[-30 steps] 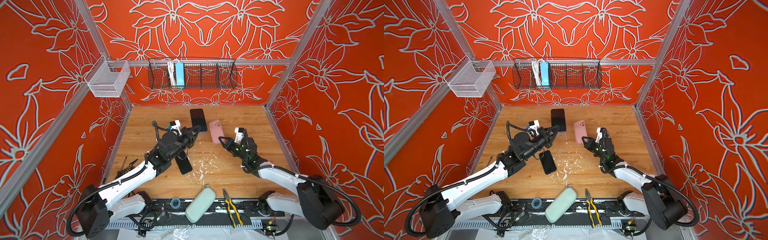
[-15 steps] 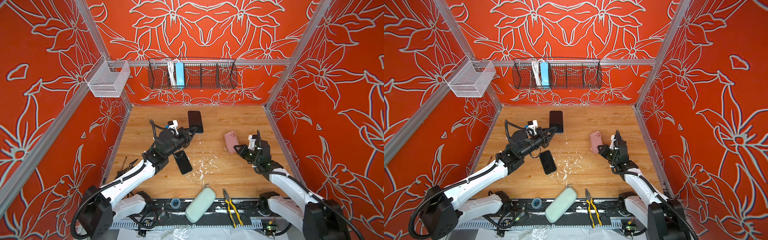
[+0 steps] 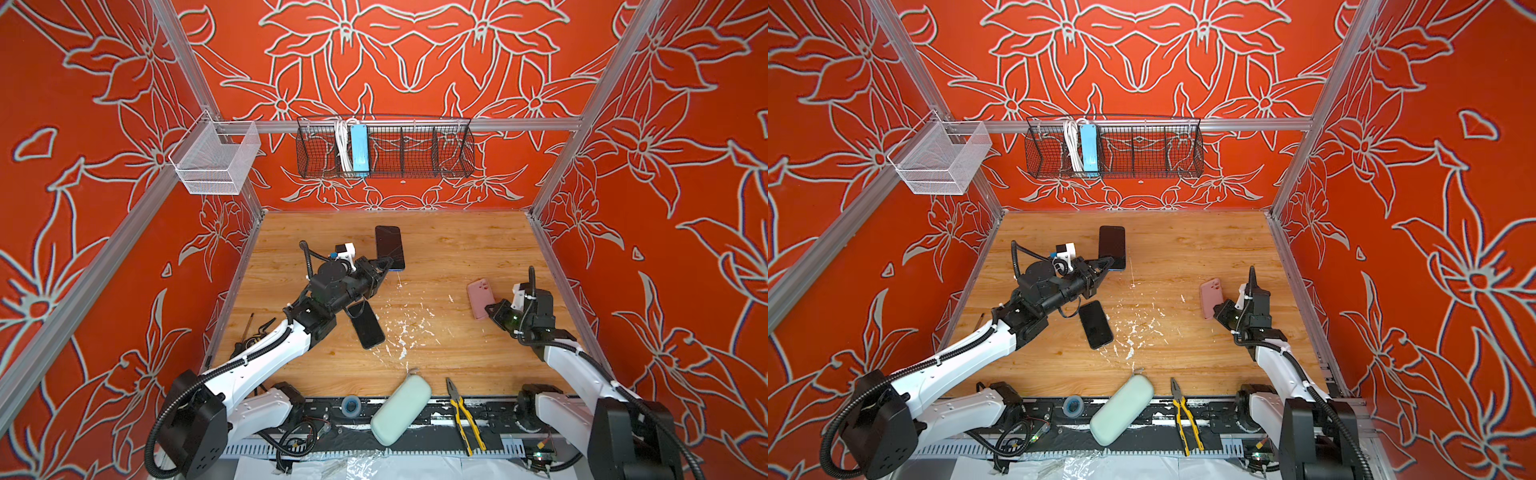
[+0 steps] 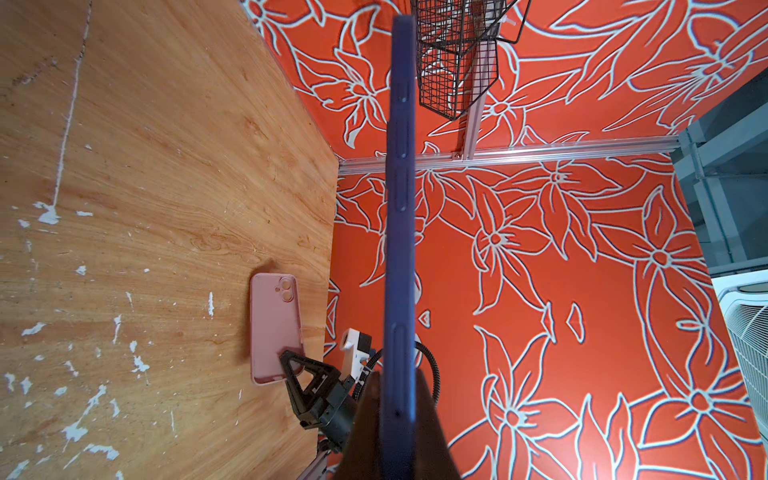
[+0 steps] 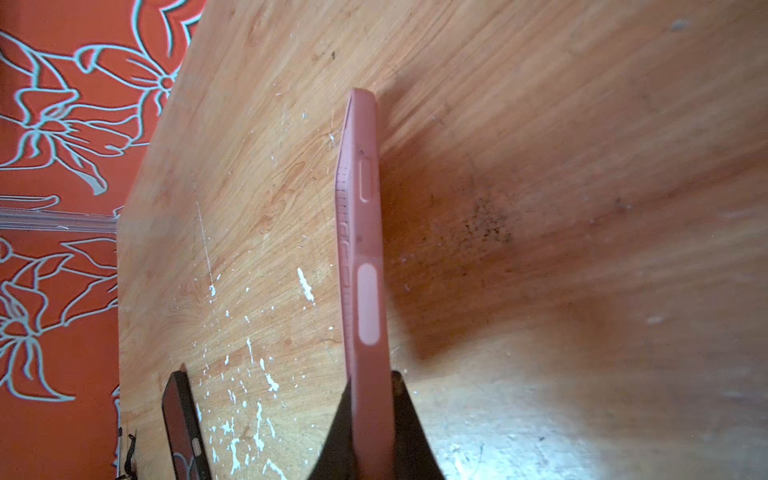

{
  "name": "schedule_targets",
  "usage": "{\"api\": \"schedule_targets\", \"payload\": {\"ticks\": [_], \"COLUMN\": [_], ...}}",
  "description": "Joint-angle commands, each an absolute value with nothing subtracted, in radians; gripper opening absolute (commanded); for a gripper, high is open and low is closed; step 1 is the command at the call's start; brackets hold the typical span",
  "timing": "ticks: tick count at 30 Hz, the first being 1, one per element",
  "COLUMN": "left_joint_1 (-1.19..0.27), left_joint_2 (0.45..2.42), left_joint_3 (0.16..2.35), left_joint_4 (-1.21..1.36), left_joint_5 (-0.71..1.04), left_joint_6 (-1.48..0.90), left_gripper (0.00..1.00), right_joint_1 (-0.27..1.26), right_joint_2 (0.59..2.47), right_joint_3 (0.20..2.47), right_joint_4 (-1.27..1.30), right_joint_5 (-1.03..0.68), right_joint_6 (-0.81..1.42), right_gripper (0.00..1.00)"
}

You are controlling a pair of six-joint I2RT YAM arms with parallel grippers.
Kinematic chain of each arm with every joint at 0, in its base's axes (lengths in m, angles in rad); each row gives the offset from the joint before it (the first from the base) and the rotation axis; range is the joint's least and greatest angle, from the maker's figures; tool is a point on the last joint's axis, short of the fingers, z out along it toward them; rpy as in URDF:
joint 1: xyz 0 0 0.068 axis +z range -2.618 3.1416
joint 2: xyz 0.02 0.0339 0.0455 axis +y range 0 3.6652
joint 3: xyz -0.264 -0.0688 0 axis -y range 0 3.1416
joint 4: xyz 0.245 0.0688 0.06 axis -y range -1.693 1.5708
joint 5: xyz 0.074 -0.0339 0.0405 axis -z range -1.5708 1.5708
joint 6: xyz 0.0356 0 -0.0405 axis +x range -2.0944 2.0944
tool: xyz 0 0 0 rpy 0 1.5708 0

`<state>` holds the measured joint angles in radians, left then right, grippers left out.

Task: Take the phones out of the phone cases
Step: 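Lower the pink case onto the table and open the right gripper, then lower the bare phone flat onto the table with the left gripper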

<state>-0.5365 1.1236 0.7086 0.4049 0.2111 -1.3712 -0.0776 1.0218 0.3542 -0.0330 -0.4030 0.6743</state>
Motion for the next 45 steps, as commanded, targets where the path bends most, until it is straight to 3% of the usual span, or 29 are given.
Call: {"api": "schedule_targets", "payload": {"ticks": [1, 29, 41, 45], "left_joint_1": [-0.531, -0.531, -0.532, -0.558], "left_joint_2": [1.126, 1.181, 1.222, 1.261], "left_joint_3": [0.719, 0.736, 0.726, 0.717], "left_joint_4": [0.486, 0.495, 0.489, 0.49], "left_joint_5": [0.225, 0.249, 0.293, 0.285], "left_joint_6": [-1.355, -1.364, -1.292, -1.237], "left_gripper": [0.0, 0.0, 0.0, 0.0], "right_joint_1": [-0.1, -0.178, -0.183, -0.181], "right_joint_2": [1.036, 1.092, 0.983, 0.934], "right_joint_3": [0.343, 0.351, 0.386, 0.41], "right_joint_4": [-0.067, -0.109, -0.205, -0.222], "right_joint_5": [-0.398, -0.268, -0.231, -0.292], "right_joint_6": [0.615, 0.539, 0.54, 0.544], "right_gripper": [0.11, 0.35, 0.51, 0.62]}}
